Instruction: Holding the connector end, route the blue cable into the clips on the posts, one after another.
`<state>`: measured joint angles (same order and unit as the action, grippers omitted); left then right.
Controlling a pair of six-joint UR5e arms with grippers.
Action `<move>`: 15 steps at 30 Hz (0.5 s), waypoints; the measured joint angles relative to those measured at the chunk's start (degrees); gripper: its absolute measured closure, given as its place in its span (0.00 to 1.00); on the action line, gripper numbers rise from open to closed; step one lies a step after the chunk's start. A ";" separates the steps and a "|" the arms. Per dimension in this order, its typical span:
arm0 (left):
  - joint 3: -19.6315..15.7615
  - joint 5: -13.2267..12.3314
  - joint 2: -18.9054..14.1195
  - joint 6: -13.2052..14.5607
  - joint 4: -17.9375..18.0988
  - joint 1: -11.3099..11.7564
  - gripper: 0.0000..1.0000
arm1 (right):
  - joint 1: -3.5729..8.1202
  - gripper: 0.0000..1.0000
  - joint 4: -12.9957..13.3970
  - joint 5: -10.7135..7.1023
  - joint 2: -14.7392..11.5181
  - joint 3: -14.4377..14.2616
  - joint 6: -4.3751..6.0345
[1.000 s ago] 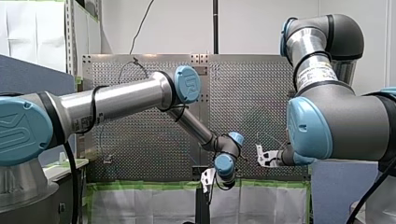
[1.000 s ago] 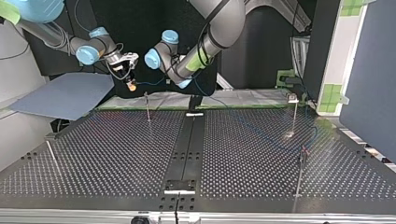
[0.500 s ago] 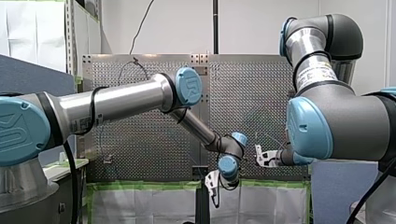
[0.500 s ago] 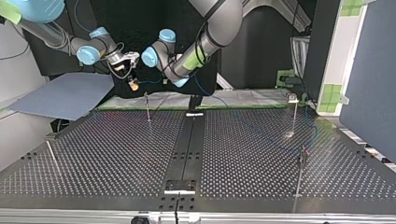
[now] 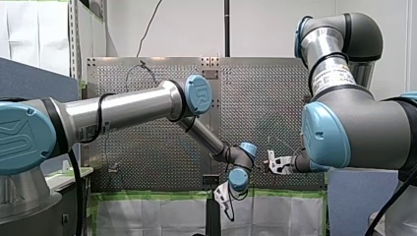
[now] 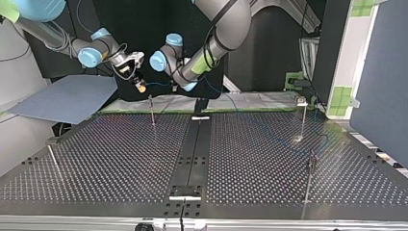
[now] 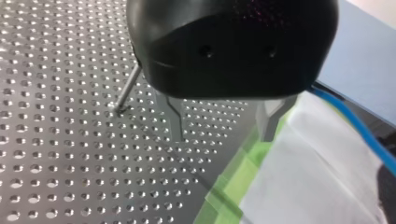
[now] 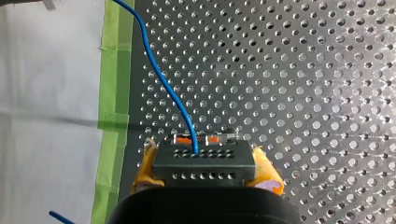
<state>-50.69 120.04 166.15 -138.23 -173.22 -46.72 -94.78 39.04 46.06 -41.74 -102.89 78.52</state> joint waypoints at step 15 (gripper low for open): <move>0.00 0.24 0.00 -5.40 0.54 -0.15 1.00 | -0.10 1.00 0.01 0.64 -0.03 0.00 -0.01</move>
<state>-50.69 120.28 166.15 -143.63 -172.68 -46.86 -94.88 39.06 46.70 -41.76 -102.89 78.51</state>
